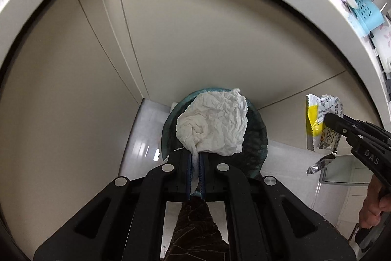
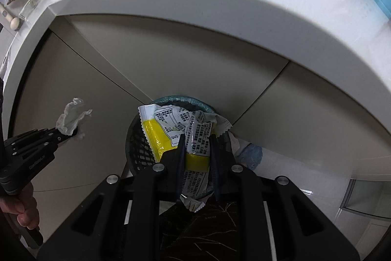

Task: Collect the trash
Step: 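Open the right tool to drop the yellow wrapper while the left tool holds the tissue above the basket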

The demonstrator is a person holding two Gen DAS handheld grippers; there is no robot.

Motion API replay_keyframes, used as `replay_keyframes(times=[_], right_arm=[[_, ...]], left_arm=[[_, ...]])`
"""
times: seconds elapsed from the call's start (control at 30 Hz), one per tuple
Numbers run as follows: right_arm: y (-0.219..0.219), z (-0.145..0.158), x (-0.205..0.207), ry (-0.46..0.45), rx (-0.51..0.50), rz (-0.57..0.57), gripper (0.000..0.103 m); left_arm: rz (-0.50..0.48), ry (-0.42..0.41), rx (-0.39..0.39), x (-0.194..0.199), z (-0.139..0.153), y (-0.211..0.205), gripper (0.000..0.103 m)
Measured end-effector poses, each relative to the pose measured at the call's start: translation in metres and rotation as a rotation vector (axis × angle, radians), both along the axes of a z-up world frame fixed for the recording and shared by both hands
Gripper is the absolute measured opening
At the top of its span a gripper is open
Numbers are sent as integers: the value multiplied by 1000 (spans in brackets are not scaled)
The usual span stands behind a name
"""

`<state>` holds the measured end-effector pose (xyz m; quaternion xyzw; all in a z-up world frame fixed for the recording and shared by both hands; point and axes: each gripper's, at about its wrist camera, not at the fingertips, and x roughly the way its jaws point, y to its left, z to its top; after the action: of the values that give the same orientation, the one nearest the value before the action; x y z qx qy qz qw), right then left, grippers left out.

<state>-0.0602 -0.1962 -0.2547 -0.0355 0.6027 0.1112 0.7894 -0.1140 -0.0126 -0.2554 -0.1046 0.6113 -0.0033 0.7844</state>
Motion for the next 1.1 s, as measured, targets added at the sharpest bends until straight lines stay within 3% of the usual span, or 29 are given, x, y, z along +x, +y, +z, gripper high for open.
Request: replay_keyframes(times=[0.4,0.53,0.9,1.1], right_arm=[[22,-41,8,56,21,104,19],[26,-48,6,60,8,116,32],[25,-54,-7,60,34,102,51],[18,-43,-10,15,28,71,80]], left_arm=[[-10,31,20,2,-8,0,4],[-15,45,33,0,-13,-5,4],[-25,67,48,6,-16,-15,4],[-42,78,52,8,-23,-19,4]])
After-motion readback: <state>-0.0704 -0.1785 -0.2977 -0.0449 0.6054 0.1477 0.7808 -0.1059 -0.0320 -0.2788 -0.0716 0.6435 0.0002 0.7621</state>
